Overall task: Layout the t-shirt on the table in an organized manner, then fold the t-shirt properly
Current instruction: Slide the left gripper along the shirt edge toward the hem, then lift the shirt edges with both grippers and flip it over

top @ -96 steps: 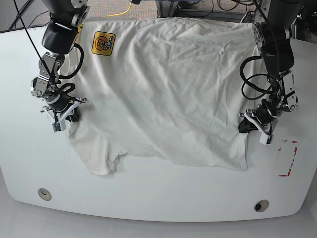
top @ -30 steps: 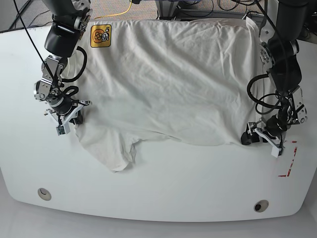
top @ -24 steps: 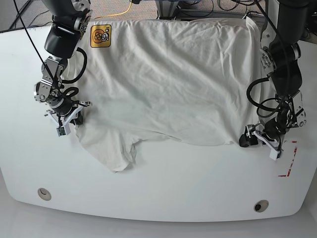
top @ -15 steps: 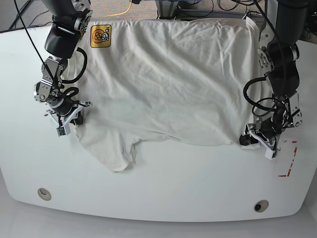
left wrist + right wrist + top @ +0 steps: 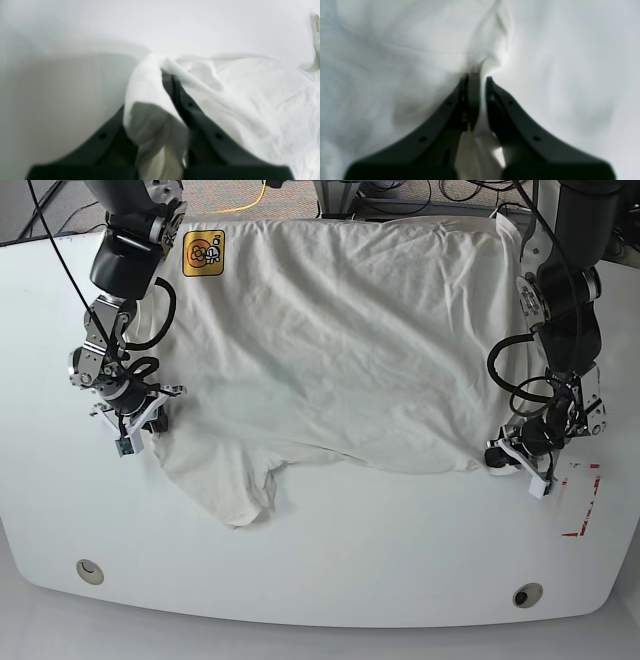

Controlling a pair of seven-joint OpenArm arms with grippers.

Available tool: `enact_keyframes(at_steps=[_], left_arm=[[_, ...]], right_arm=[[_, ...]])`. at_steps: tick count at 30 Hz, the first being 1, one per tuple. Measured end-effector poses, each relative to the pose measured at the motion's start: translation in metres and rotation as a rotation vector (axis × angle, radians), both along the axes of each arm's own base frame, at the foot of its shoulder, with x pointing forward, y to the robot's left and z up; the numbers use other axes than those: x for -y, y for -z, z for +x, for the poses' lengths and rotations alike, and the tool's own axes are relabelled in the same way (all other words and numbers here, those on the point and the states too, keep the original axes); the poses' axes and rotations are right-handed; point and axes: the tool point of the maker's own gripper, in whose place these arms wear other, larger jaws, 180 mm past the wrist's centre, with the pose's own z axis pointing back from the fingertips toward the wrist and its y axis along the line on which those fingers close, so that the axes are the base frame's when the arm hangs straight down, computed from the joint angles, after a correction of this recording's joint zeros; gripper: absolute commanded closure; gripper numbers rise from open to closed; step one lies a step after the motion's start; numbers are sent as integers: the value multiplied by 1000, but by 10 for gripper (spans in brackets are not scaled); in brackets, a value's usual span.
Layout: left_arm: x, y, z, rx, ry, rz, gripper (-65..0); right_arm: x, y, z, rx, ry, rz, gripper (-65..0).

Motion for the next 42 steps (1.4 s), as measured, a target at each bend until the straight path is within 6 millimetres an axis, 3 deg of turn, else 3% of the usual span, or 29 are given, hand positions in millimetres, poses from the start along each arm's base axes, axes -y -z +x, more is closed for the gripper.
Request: enact_keyframes(at_steps=[4, 8, 14, 18, 26, 35, 38, 42], left_arm=[[-7, 0, -5, -24, 12, 8, 0], [-27, -1, -14, -58, 4, 31, 0], [-57, -9, -31, -130, 27, 155, 0], [-61, -27, -34, -122, 83, 242, 0], [-71, -126, -7, 72, 95, 446, 0], [-50, -206, 13, 196, 103, 586, 0], [-39, -254, 29, 281, 100, 635, 0], [-29, -349, 43, 463, 59, 698, 0]], right_arm=[[-1, 0, 0, -8, -3, -3, -2], [5, -7, -5, -59, -23, -70, -2], [7, -46, 3, -8, -42, -150, -2], [7, -75, 11, 42, -50, -200, -2], [15, -124, 27, 97, -34, -275, -2], [22, -163, 57, 145, -47, -347, -2], [19, -182, 76, 153, -73, -394, -2], [21, -237, 103, 233, -76, -436, -2]])
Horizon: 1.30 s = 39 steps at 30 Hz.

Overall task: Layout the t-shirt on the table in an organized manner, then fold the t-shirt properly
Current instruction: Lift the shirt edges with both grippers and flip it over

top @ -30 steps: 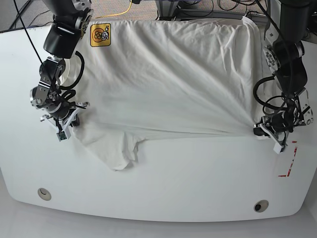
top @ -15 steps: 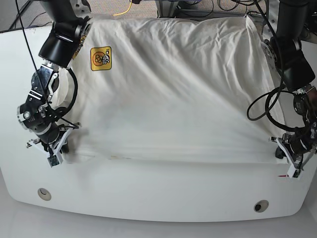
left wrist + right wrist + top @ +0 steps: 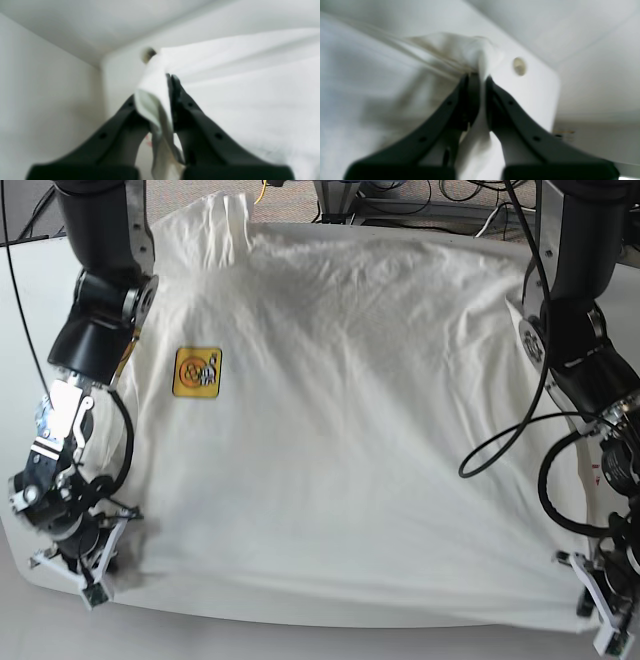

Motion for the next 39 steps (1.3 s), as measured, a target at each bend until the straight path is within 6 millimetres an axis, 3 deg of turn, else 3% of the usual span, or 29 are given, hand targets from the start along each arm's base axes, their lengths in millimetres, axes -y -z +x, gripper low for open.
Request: enact_keyframes(at_steps=[3, 6, 7, 8, 9, 11, 13, 16, 19, 24, 29, 33, 37, 39], left_arm=[[-1, -75, 0, 137, -16, 22, 0], [2, -152, -6, 287, -14, 24, 0], [3, -168, -8, 316, -10, 26, 0], [6, -203, -15, 384, -3, 37, 0], [8, -216, -16, 402, 3, 44, 0], [14, -256, -27, 469, 10, 65, 0], [18, -275, -33, 506, 24, 60, 0], [21, -276, -33, 526, 51, 44, 0], [18, -247, -23, 471, 54, 25, 0], [-2, -152, -11, 283, -2, 47, 0], [-7, -61, -23, 132, -28, 84, 0], [-3, 34, -42, -35, -13, 43, 0], [-5, 147, -83, -284, -48, -6, 0], [-9, 184, -106, -367, -70, -6, 0]], right_arm=[[9, -66, 23, 75, 15, -44, -2], [15, -147, 38, 200, 18, -77, -2], [18, -173, 39, 241, 20, -91, -2], [20, -201, 40, 289, 22, -103, -2], [25, -229, 39, 337, 33, -113, -2], [29, -266, 35, 394, 39, -130, -2], [37, -296, 28, 432, 61, -150, -2], [47, -301, 22, 420, 89, -148, -2], [55, -284, 18, 348, 127, -165, -2], [51, -225, 10, 281, 121, -165, -3], [49, -121, -16, 146, 121, -149, -3], [49, -34, -47, 13, 142, -94, -3], [41, 51, -85, -109, 154, -22, -5], [31, 84, -101, -141, 137, 19, -5]])
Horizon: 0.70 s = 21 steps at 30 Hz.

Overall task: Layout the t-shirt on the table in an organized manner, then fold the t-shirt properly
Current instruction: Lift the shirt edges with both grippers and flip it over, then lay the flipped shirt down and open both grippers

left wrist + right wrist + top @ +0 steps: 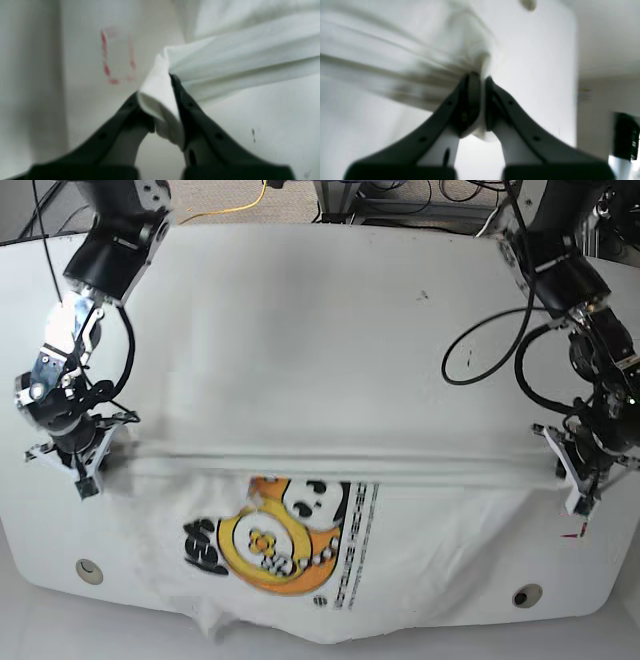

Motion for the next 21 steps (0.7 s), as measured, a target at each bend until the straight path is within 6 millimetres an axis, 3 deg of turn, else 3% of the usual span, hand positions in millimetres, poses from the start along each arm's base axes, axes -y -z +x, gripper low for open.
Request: enact_keyframes(at_steps=[7, 14, 21], left_arm=[[12, 71, -53, -108, 18, -48, 0], [14, 108, -95, -205, 30, -54, 0], [13, 116, -108, -232, 31, -52, 0]], right_arm=[[-22, 89, -56, -115, 3, 115, -5], [-33, 117, -80, -161, -6, 157, -3], [-33, 128, -96, -193, -6, 162, -3]])
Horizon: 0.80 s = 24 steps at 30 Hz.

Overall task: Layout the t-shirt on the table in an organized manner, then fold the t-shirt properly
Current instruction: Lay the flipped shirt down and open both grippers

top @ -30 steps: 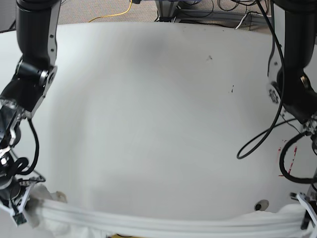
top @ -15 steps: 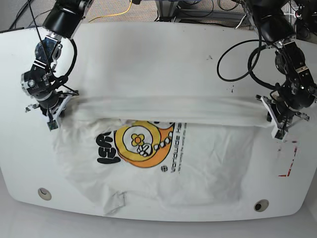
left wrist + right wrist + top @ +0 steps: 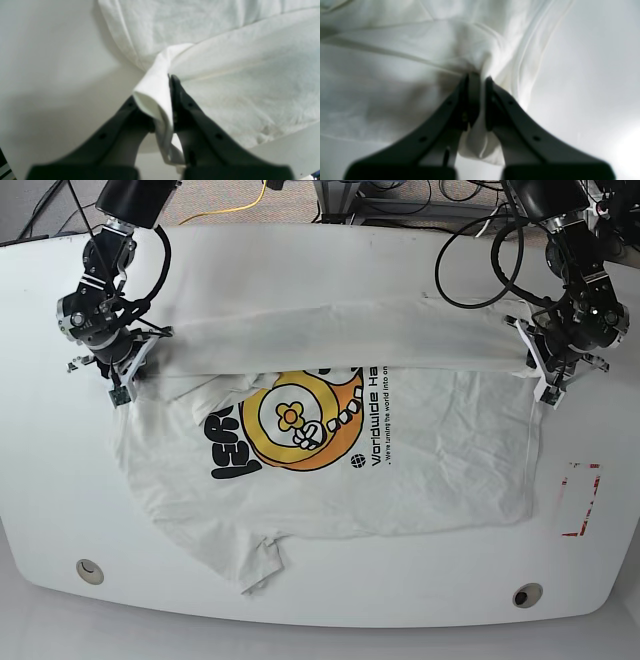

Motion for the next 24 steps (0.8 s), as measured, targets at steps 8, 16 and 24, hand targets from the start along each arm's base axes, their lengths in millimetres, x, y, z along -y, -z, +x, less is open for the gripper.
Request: enact_keyframes(at_steps=[8, 16, 24], left_arm=[[-15, 10, -12, -48, -3, 22, 0], [-34, 21, -22, -84, -61, 1, 0], [-44, 24, -29, -102, -73, 4, 0]], right_arm=[[-2, 15, -26, -56, -3, 2, -3], [-5, 16, -38, -61, -14, 3, -5], [-3, 14, -50, -63, -9, -3, -6]])
